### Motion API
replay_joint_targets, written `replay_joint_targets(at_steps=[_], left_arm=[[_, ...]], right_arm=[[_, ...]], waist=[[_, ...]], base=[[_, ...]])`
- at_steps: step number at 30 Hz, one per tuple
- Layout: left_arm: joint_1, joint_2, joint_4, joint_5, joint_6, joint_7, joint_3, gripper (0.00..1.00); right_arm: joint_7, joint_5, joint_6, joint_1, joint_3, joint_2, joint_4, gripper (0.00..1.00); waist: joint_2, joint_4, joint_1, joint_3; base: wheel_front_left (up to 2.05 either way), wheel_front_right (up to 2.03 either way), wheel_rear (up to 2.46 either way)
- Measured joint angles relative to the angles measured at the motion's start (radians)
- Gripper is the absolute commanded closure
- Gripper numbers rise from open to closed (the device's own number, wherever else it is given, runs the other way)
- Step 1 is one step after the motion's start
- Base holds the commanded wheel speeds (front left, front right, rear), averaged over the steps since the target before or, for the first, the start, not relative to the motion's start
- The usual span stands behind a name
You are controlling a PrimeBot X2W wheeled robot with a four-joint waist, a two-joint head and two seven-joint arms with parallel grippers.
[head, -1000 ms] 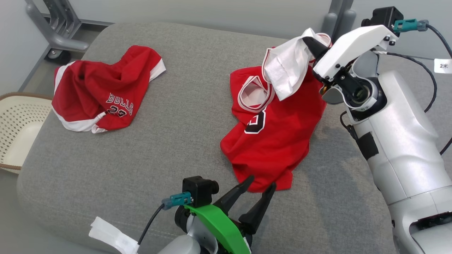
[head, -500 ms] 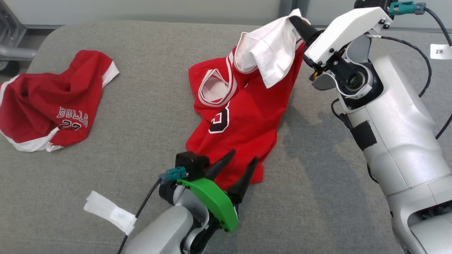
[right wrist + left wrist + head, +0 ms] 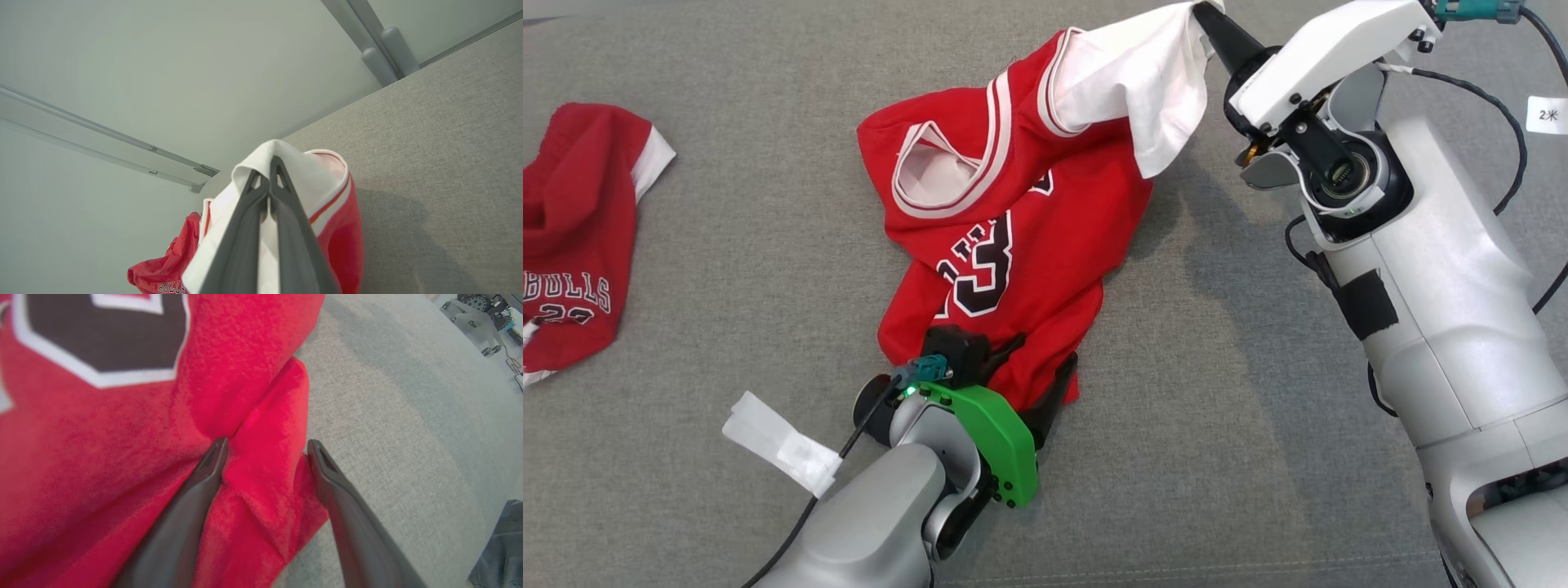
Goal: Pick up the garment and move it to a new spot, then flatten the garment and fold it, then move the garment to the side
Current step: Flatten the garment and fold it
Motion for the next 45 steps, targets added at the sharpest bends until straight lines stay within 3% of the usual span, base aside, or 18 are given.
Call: replay_joint_targets(at_steps=[5, 6, 7, 8, 17, 23, 27, 31, 37, 39, 42, 45], left_arm=[[-0.042, 0.003, 0.052, 0.015, -0.012, 0.002, -0.010, 0.00], [-0.050, 0.001, 0.060, 0.016, -0.012, 0.001, -0.011, 0.34], [-0.056, 0.001, 0.068, 0.017, -0.018, 0.000, -0.010, 0.76], [-0.058, 0.000, 0.073, 0.016, -0.022, -0.002, -0.007, 1.00], [-0.052, 0.000, 0.058, -0.087, -0.085, 0.011, 0.051, 1.00], [-0.049, 0.013, -0.050, -0.159, -0.118, 0.040, 0.068, 1.00], [-0.018, 0.053, -0.174, -0.267, -0.126, 0.082, 0.087, 1.00], [0.024, 0.119, -0.342, -0.376, -0.125, 0.131, 0.106, 1.00], [0.032, 0.224, -0.667, -0.519, -0.125, 0.217, 0.112, 1.00], [0.033, 0.282, -0.707, -0.536, -0.125, 0.239, 0.150, 1.00], [0.033, 0.414, -0.700, -0.534, -0.125, 0.267, 0.225, 1.00], [0.033, 0.463, -0.701, -0.585, -0.116, 0.321, 0.257, 1.00]], right_arm=[[-0.028, 0.000, 0.000, 0.000, -0.005, 0.001, 0.002, 1.00], [-0.030, 0.000, 0.000, 0.000, -0.007, 0.000, 0.002, 1.00], [-0.034, 0.000, 0.000, 0.000, -0.007, -0.001, 0.004, 1.00], [-0.039, 0.000, 0.000, 0.000, -0.007, 0.000, 0.006, 1.00], [-0.074, 0.000, 0.000, 0.014, -0.052, 0.002, 0.006, 1.00], [-0.091, 0.041, 0.000, 0.064, -0.114, -0.017, -0.046, 1.00], [-0.100, 0.088, 0.010, 0.121, -0.161, -0.025, -0.114, 1.00], [-0.114, 0.137, 0.028, 0.178, -0.203, -0.023, -0.207, 1.00], [-0.131, 0.203, 0.028, 0.289, -0.268, -0.020, -0.410, 1.00], [-0.132, 0.227, 0.025, 0.332, -0.281, -0.012, -0.481, 1.00], [-0.140, 0.244, 0.020, 0.391, -0.287, -0.002, -0.552, 1.00], [-0.140, 0.268, 0.015, 0.462, -0.269, 0.007, -0.562, 1.00]], waist=[[0.0000, -0.025, 0.0000, 0.031], [0.0000, -0.028, 0.0000, 0.035], [0.0000, -0.030, 0.0000, 0.038], [0.0000, -0.032, 0.0000, 0.039], [0.0000, -0.023, 0.0000, 0.010], [0.0000, -0.013, 0.0000, -0.018], [0.0000, -0.008, 0.0000, -0.051], [0.0000, -0.012, 0.0000, -0.088], [0.0000, -0.035, 0.0000, -0.143], [0.0000, -0.049, 0.0000, -0.154], [0.0000, -0.075, 0.0000, -0.163], [0.0000, -0.103, 0.0000, -0.166]], base=[[0.00, 0.00, 0.00], [0.00, 0.00, 0.00], [0.00, 0.00, 0.00], [0.00, 0.00, 0.00], [0.00, 0.00, 0.00], [0.00, 0.00, 0.00], [0.00, 0.00, 0.00], [0.00, 0.00, 0.00], [0.00, 0.00, 0.00], [0.00, 0.00, 0.00], [0.00, 0.00, 0.00], [0.00, 0.00, 0.00]])
